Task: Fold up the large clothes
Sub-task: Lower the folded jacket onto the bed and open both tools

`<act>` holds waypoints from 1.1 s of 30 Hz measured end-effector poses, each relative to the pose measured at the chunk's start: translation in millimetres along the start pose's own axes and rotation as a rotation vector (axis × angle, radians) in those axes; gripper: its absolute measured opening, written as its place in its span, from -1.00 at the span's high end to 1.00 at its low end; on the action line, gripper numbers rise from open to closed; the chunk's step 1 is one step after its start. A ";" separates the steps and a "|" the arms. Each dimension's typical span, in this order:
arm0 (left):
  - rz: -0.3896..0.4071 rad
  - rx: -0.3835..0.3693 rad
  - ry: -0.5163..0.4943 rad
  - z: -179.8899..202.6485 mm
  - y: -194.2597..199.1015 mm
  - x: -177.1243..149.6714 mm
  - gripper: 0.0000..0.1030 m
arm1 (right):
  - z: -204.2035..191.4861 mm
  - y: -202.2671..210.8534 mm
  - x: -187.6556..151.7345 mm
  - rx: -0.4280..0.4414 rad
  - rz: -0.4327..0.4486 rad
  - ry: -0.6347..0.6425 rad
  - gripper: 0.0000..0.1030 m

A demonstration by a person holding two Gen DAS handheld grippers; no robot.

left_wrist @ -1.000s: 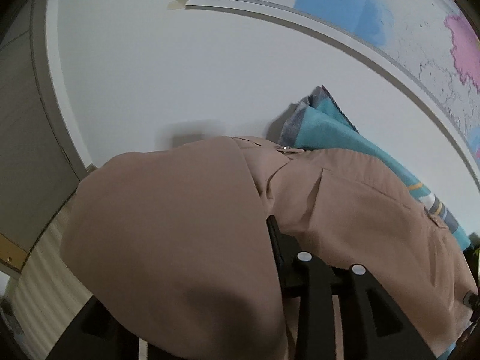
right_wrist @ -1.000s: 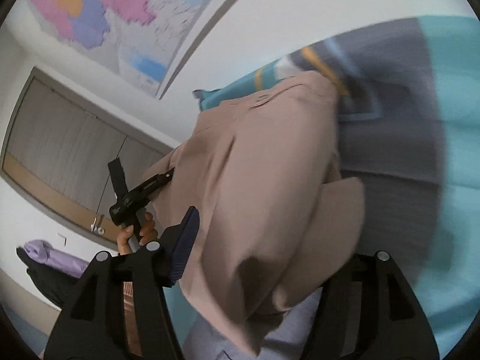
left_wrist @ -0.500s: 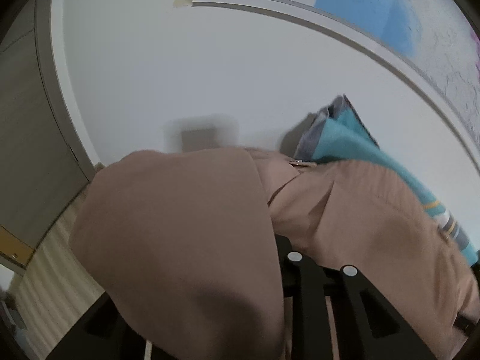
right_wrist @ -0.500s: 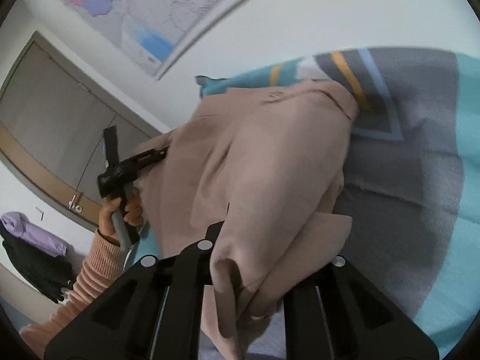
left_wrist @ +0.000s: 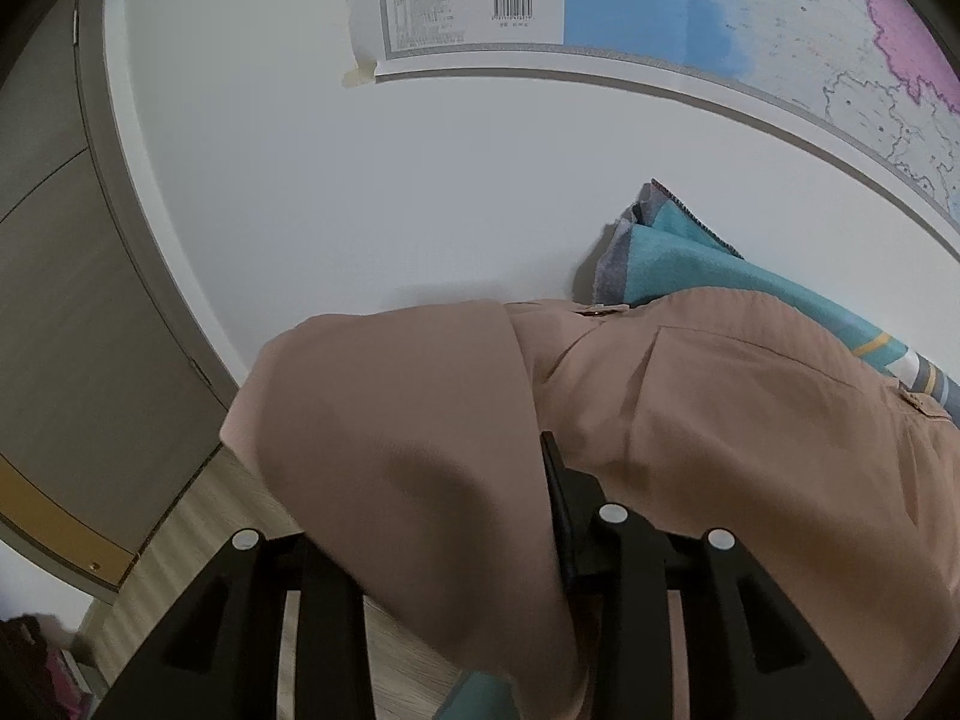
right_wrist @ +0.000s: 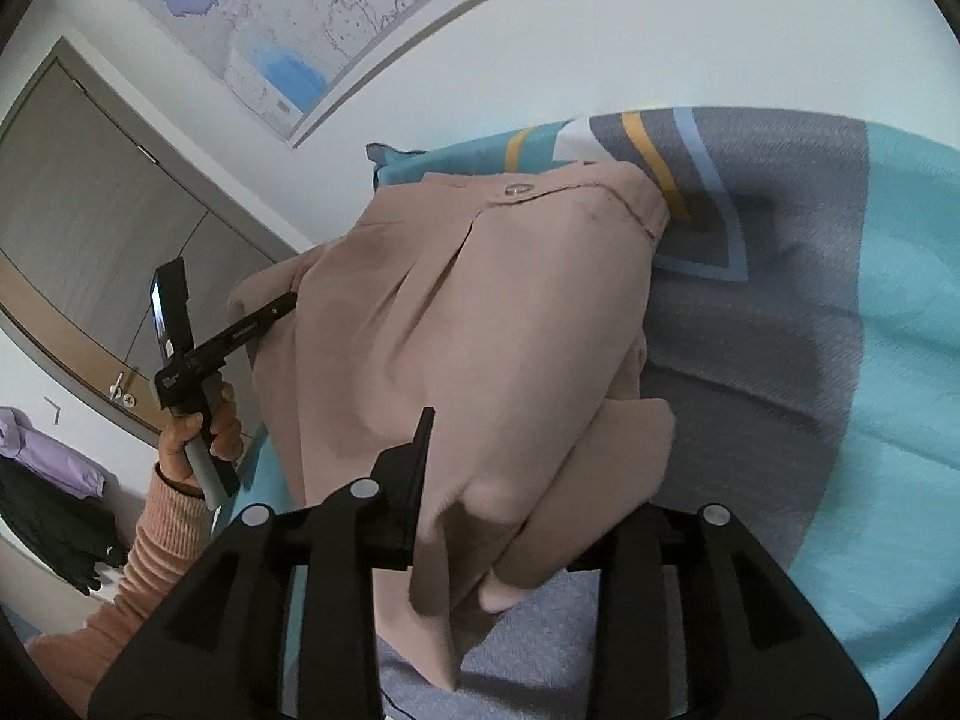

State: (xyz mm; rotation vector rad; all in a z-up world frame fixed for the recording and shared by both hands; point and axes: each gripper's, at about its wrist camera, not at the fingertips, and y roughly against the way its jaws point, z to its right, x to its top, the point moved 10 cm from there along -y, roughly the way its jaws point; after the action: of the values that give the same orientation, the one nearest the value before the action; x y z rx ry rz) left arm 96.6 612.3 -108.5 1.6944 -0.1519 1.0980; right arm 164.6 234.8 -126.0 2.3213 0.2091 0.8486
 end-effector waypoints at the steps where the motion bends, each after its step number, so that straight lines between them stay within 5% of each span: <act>1: 0.001 -0.003 0.001 -0.9 2.6 -0.9 0.33 | -0.1 0.7 0.7 0.000 0.004 0.000 0.38; 14: 0.025 0.018 -0.035 5.2 9.3 -2.0 0.03 | -6.9 -17.1 14.0 -0.065 0.002 0.077 0.73; 22: 0.071 0.047 -0.073 5.6 31.3 -3.4 -0.28 | -8.6 -30.4 21.6 -0.095 -0.011 0.091 0.77; 28: 0.134 0.062 -0.110 12.6 54.4 -4.1 -0.41 | -7.3 -30.7 18.7 -0.120 -0.023 0.095 0.43; 33: 0.193 0.024 -0.160 34.2 82.7 -7.3 -0.50 | -15.3 -13.3 26.4 -0.184 0.051 0.124 0.26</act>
State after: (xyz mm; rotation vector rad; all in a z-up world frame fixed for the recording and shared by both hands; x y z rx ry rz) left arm 64.7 546.0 -56.9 1.8172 -0.4128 1.1071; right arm 176.5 262.4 -111.7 2.1133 0.1201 0.9953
